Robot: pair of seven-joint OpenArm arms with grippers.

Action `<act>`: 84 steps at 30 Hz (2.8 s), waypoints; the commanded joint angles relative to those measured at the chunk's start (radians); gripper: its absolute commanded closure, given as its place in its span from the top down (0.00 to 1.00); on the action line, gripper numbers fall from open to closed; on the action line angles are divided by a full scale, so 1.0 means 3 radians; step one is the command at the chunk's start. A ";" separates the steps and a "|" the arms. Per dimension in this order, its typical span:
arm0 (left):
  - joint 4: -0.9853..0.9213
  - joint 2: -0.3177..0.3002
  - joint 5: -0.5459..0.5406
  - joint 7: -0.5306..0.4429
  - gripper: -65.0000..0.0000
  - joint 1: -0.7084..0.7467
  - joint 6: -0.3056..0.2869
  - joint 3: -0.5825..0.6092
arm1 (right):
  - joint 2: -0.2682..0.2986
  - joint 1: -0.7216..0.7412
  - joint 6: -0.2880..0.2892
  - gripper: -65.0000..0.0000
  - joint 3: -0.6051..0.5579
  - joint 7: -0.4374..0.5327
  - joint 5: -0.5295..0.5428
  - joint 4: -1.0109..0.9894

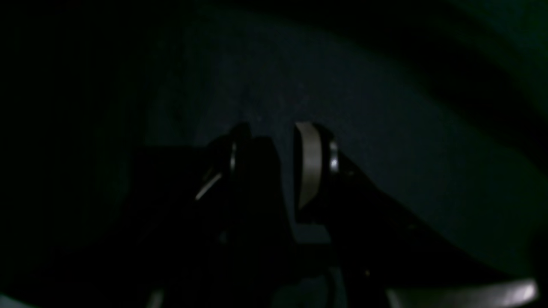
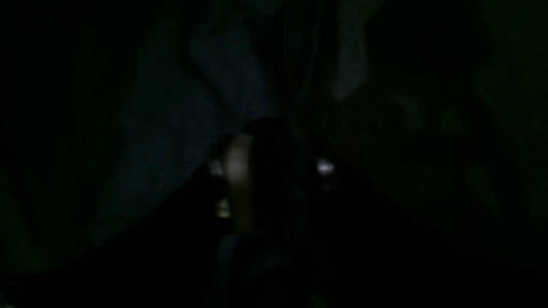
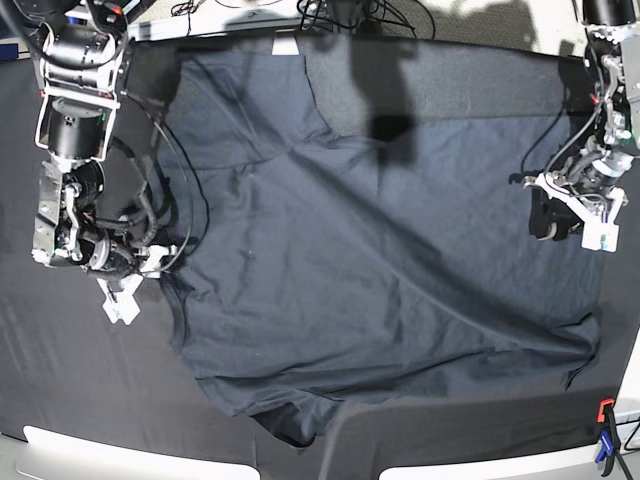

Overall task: Layout the t-shirt on the table in an organized manner, then fold the t-shirt properly
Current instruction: 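Drag the shirt edges outward with both grippers to stretch it flat, then pull the shirt corner with the left gripper toward the table edge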

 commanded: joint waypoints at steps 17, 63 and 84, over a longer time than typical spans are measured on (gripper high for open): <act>0.0066 -0.0055 -0.0029 0.0128 0.23 -0.0015 -0.0022 -0.0023 | 0.0514 0.0064 -0.0116 0.00 0.0004 0.0657 -0.0936 0.0028; 0.0189 0.0443 -0.0159 0.0711 0.36 0.0580 -0.0025 -0.1390 | 0.0785 0.0037 0.0120 0.29 0.0004 -0.0136 0.1311 0.0874; 0.0543 0.0802 -0.0623 0.0829 0.32 0.0960 -0.0402 -0.1456 | 0.0783 0.0037 0.0120 0.29 0.0004 -0.0178 0.1319 0.0874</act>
